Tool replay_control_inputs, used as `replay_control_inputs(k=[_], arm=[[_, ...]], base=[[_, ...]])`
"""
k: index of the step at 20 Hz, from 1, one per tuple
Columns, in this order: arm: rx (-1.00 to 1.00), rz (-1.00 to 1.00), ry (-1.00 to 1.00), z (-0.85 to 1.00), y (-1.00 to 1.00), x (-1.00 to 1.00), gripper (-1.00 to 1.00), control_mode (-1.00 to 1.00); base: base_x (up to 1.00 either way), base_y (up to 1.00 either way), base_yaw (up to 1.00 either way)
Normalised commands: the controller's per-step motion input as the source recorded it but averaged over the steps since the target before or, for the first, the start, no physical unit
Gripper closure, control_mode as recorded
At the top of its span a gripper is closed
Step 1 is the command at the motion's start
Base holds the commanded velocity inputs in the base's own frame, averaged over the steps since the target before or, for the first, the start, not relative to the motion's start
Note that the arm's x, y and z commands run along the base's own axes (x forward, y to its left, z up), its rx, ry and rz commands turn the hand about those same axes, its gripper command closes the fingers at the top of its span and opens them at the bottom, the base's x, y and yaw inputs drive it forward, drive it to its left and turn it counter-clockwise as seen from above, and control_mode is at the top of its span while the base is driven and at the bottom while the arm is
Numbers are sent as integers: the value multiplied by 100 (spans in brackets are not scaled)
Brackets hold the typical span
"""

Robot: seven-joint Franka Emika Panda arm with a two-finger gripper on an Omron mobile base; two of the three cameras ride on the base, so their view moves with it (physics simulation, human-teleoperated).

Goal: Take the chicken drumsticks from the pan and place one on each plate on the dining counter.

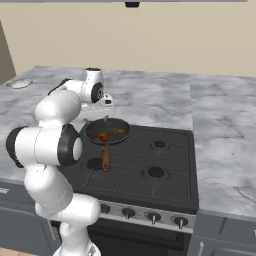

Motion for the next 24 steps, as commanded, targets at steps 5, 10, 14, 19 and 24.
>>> replay_control_inputs(k=[5, 10, 14, 19, 24], arm=[[-3, 0, 0, -37, 9, 43, -100, -100], [-6, 0, -1, -29, 0, 47, -100, -100], [-7, 0, -1, -39, 5, 32, -100, -100], [-1, 0, -1, -30, 2, 32, -100, -100], [0, 0, 0, -27, 0, 12, -100, -100]], base=[[0, 0, 0], [0, 0, 0], [0, 0, 0], [0, 0, 0], [0, 0, 0]])
